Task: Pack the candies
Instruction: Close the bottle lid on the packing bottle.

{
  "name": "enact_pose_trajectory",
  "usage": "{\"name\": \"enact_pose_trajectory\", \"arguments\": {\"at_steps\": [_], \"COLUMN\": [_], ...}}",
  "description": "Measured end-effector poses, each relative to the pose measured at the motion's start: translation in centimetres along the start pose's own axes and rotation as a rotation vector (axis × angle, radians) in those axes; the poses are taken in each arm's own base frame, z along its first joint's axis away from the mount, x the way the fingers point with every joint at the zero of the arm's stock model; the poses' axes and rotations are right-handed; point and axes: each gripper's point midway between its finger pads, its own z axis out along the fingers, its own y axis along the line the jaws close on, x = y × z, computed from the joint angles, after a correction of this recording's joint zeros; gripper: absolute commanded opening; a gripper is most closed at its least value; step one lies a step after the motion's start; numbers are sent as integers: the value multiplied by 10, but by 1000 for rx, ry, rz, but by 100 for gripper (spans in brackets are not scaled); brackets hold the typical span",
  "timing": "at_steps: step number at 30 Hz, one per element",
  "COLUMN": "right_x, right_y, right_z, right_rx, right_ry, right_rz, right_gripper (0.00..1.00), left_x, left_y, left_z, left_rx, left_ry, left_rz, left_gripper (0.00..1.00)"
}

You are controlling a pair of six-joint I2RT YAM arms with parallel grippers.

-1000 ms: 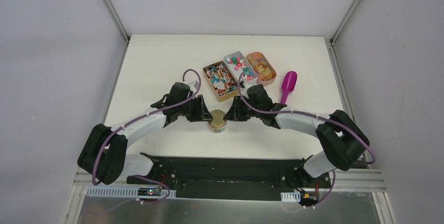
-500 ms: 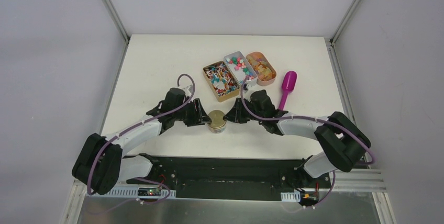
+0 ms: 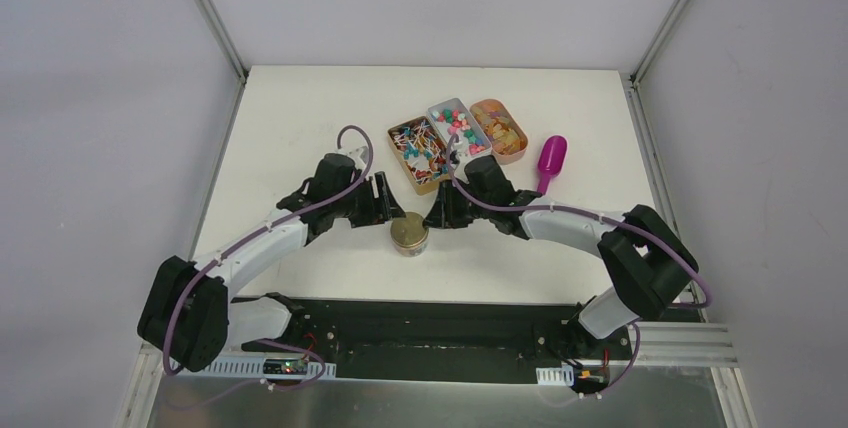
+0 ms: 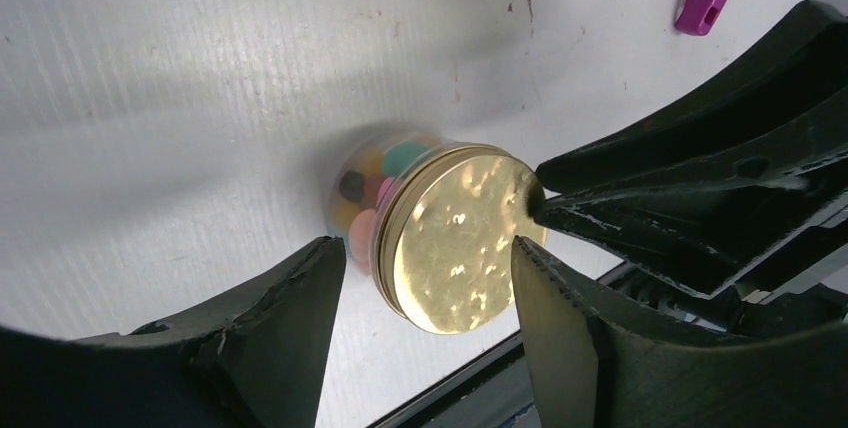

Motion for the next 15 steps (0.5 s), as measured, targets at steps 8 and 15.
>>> {"name": "enact_pose_trajectory", "arguments": {"at_steps": [8,15], "right_x": [5,11], "right_y": [-2,-3], "right_z": [1,4], "right_rx": [-3,-47], "right_ry": [5,-100], "right_rz": [11,37], "right_gripper": [17,11], "left_x": [2,19], "left_y": [9,24], "left_z": [11,17], "left_rx": [-37,-53], "left_ry": [42,69], "left_rz": [31,6], "left_gripper": [67,74]}}
